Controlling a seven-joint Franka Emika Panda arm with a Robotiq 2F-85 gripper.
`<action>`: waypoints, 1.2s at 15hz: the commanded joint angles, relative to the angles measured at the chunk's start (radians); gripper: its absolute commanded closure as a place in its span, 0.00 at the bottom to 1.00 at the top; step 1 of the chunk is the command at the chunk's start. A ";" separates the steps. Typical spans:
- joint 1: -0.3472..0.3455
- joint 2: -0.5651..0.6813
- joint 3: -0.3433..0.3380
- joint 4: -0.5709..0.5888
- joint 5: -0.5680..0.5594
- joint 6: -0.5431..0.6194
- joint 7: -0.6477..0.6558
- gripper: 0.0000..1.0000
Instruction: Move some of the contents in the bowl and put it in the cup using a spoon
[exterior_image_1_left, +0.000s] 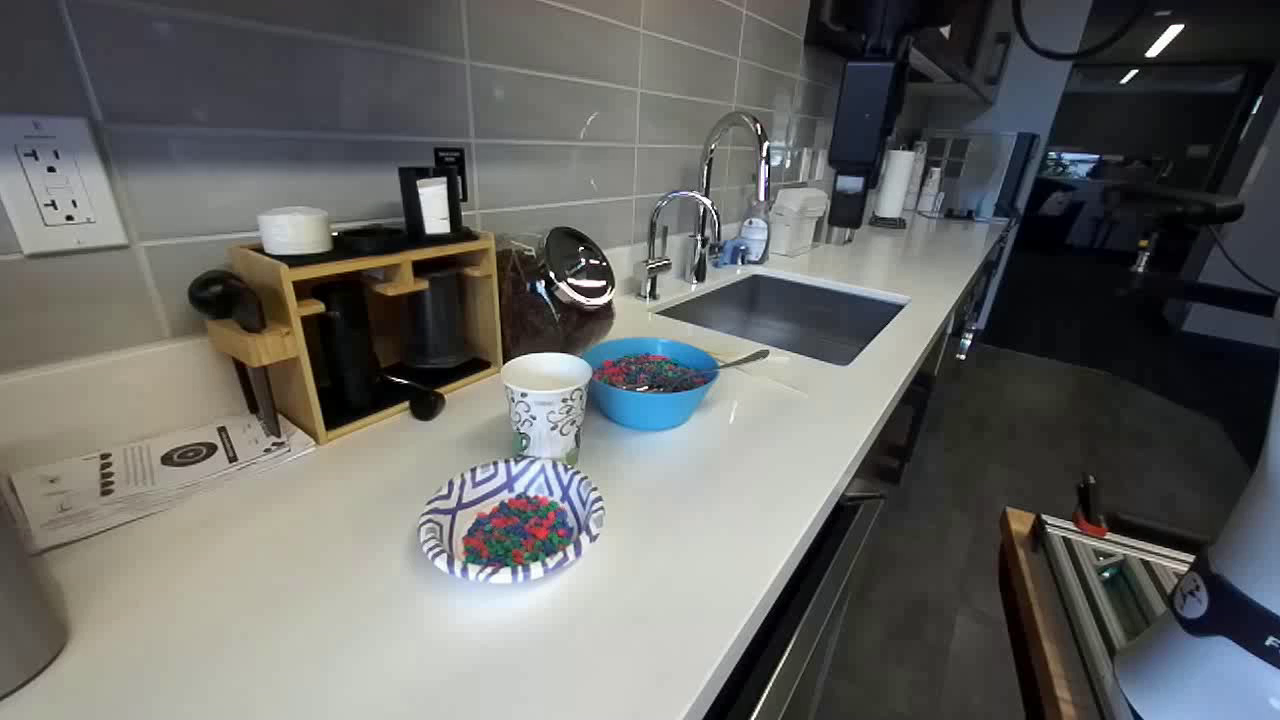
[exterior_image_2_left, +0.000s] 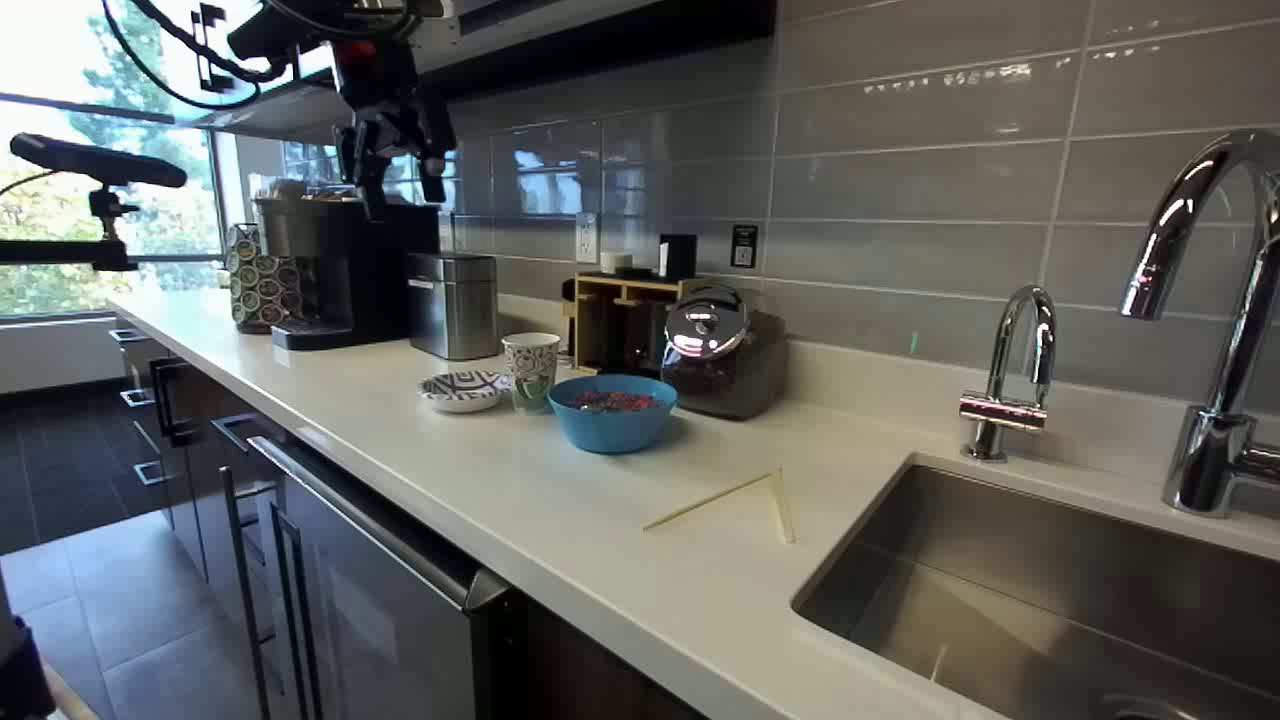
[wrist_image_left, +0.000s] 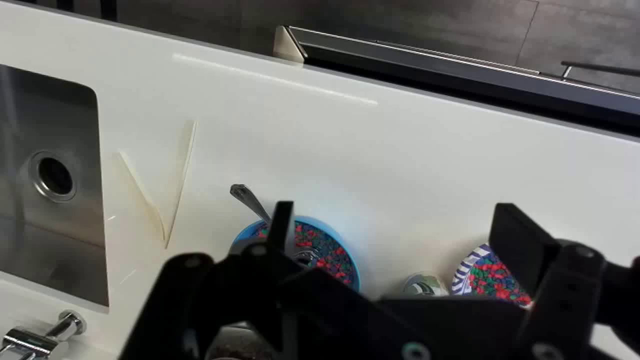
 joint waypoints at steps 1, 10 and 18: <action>0.027 0.005 -0.020 0.003 -0.012 -0.005 0.012 0.00; 0.027 0.005 -0.020 0.003 -0.012 -0.005 0.012 0.00; 0.054 0.084 -0.199 -0.050 0.001 0.390 -0.301 0.00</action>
